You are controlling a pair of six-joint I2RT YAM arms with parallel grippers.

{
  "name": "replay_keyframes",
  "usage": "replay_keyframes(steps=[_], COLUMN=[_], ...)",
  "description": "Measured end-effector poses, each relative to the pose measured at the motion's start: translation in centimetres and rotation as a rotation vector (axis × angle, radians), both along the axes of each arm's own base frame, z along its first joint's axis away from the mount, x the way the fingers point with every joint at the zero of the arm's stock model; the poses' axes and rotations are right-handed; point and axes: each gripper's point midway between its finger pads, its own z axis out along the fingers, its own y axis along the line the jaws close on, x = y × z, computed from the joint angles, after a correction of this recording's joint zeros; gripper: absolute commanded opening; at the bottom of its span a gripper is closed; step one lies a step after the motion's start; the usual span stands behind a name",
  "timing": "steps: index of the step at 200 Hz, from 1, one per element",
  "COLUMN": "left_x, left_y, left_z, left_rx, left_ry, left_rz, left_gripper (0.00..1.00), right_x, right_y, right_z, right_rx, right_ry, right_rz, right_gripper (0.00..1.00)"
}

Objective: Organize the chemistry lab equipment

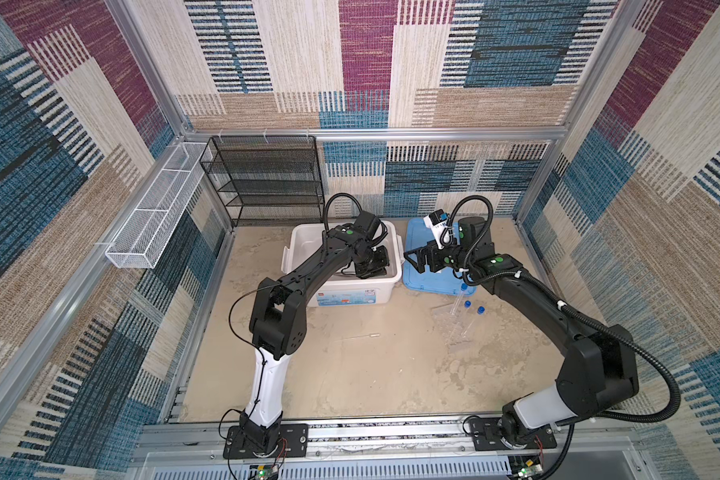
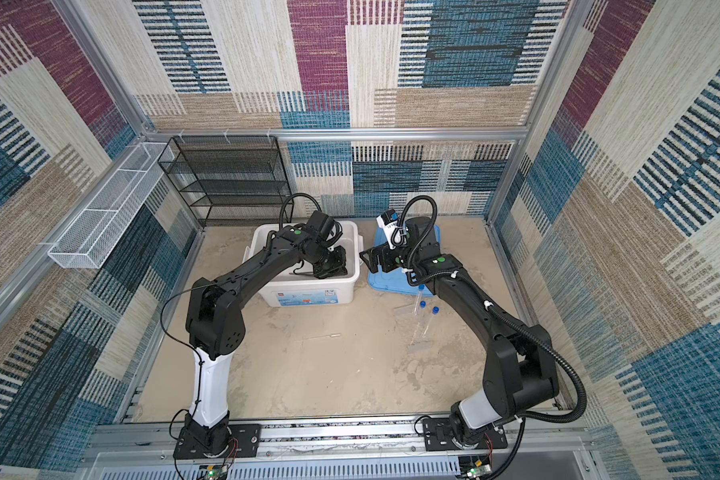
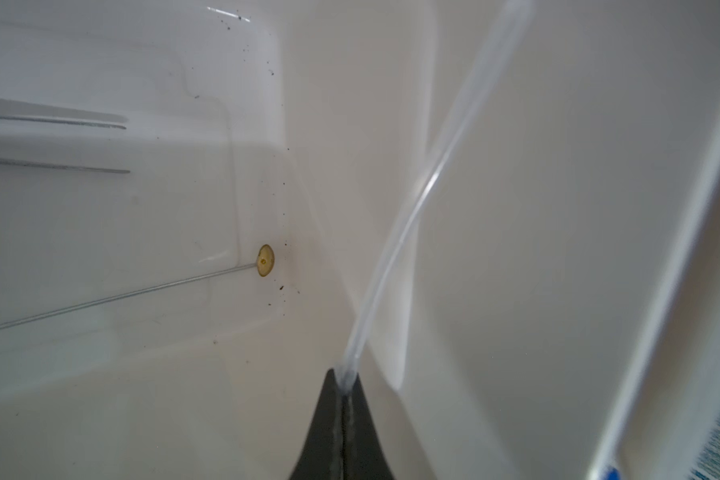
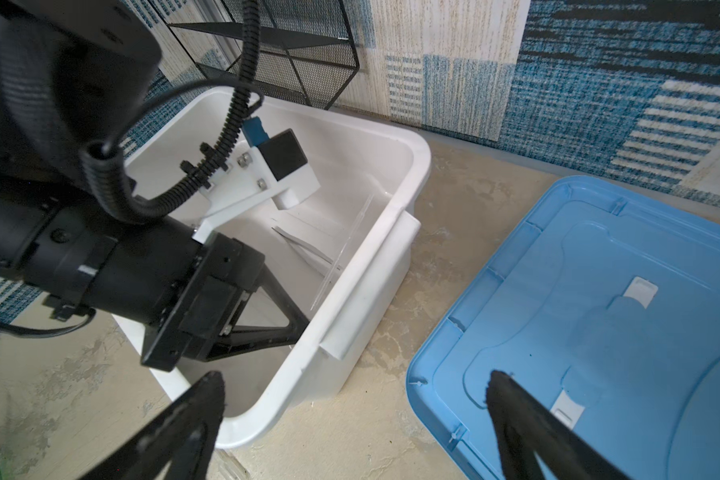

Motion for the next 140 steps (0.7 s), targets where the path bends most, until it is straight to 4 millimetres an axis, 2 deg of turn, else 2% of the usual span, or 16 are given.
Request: replay_keyframes(steps=[83, 140], left_x=[-0.1, 0.4], left_y=[-0.3, 0.0], left_z=[-1.6, -3.5], left_rx=[0.001, 0.015], left_ry=[0.041, 0.071], left_rz=[0.000, 0.009], left_gripper=[0.04, 0.07], right_x=[0.0, -0.6], right_y=[0.0, 0.9], right_z=[-0.2, -0.6], right_rx=[0.000, 0.021], right_ry=[0.002, 0.009], right_rz=[0.002, 0.062], right_gripper=[0.99, 1.00])
